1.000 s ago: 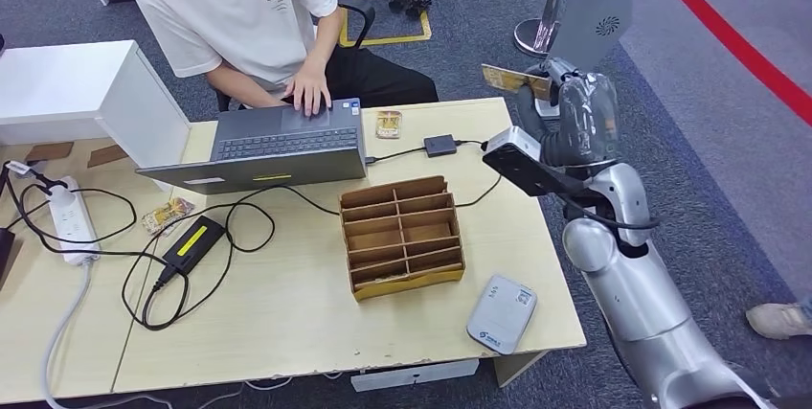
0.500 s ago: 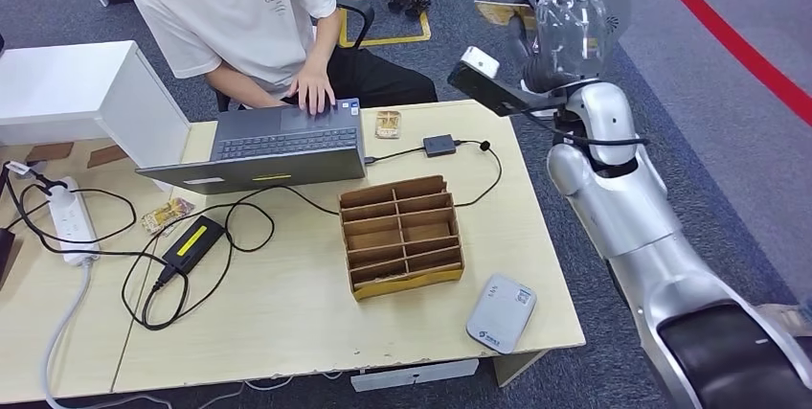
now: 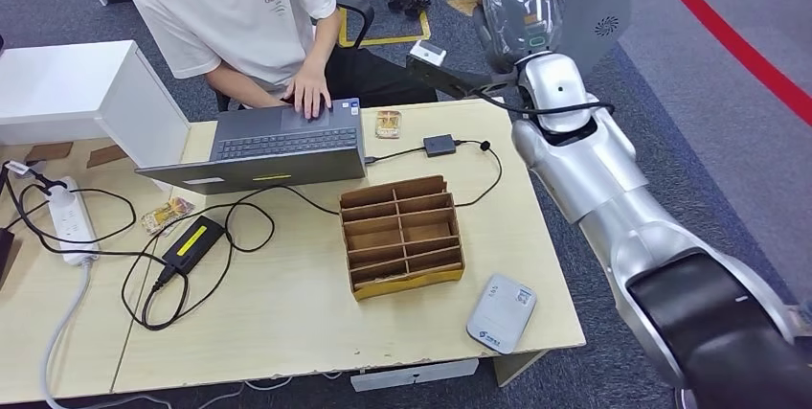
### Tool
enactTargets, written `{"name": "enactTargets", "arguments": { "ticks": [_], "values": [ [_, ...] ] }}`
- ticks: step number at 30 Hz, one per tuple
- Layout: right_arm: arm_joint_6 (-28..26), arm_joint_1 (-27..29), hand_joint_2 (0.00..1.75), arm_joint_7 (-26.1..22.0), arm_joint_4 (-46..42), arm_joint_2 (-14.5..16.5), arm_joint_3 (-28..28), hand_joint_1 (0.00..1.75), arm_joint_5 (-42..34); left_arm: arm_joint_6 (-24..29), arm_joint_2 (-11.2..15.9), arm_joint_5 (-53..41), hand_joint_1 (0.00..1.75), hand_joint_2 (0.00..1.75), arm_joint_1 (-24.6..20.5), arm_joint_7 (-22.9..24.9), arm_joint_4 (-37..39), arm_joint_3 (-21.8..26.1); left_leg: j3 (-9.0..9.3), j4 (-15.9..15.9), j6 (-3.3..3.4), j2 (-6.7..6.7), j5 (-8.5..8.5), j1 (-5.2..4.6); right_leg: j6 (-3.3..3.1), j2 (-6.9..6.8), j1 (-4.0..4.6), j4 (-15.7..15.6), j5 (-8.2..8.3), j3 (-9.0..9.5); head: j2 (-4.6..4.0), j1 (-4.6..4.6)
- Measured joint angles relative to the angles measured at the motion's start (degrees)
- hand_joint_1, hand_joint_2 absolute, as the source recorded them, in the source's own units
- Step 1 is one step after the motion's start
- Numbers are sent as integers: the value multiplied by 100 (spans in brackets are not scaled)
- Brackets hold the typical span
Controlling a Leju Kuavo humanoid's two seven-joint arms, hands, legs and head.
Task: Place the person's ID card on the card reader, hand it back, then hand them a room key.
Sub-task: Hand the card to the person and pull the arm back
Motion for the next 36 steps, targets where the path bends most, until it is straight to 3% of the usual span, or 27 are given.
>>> {"name": "enactTargets", "arguments": {
  "ticks": [28,32,36],
  "values": [
    [-93,395,175,-210,282,266,171,175,129,-163,0,162,0,175,-5,-60,0,-23,0,0,0,-3,0,0,0,-3,0,0,0,-1,-1,0],
    [-81,512,175,-227,226,266,170,0,123,-273,0,200,0,175,-4,-121,0,1,-7,1,0,-16,1,0,0,-14,0,0,0,-5,-1,1],
    [-93,553,175,-268,168,263,155,0,103,-435,-4,268,0,175,-5,-230,0,37,-8,1,-2,-12,-2,0,0,-7,0,-2,-1,-9,0,0]
  ]
}}
